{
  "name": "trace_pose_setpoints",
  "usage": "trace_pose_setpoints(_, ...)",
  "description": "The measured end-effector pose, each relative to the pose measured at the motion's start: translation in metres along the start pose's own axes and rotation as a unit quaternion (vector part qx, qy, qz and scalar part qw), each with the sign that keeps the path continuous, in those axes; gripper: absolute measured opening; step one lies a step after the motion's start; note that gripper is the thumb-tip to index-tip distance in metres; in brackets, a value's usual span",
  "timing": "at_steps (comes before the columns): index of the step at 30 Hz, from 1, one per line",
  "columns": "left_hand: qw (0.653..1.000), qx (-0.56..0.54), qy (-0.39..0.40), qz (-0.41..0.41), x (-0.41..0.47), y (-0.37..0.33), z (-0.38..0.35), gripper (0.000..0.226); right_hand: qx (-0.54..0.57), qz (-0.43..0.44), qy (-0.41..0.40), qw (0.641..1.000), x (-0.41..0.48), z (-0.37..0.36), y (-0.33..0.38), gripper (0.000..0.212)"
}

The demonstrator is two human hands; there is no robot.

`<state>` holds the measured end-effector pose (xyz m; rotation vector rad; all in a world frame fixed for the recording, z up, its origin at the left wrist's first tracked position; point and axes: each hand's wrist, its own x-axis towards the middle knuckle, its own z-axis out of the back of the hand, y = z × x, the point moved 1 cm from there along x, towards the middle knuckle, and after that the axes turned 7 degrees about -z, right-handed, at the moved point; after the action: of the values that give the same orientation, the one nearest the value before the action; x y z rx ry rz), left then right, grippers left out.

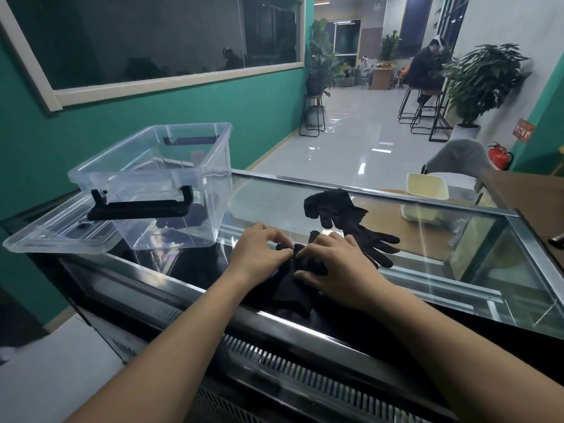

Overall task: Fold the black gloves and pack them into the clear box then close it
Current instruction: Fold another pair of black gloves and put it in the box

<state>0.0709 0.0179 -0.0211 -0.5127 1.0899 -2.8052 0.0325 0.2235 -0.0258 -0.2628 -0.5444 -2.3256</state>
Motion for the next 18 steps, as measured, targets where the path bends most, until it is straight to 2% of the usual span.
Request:
trace_pose_setpoints(5,1.0,0.001,-0.017,-0.01,-0.003,-0.002,0.002,0.008,0.008,0.012,0.005,1.0,-0.003,0.001,0.001,0.032)
trace_pose_setpoints(7,1.0,-0.006,-0.01,-0.017,-0.005,-0.002,0.002,0.016,0.014,0.015,0.005,1.0,-0.003,0.001,0.001,0.03)
trace_pose_setpoints(10,1.0,-0.013,-0.007,-0.011,-0.006,-0.004,0.003,0.012,0.024,0.018,0.003,1.0,-0.004,0.002,0.001,0.029)
trace_pose_setpoints(14,0.998,-0.027,-0.053,-0.022,-0.008,-0.002,0.003,0.014,0.029,0.024,0.007,0.999,-0.004,0.004,0.001,0.031)
trace_pose_setpoints(18,0.996,-0.04,-0.074,-0.04,-0.011,0.0,0.005,0.026,0.035,0.033,0.021,0.999,-0.003,0.003,0.0,0.031)
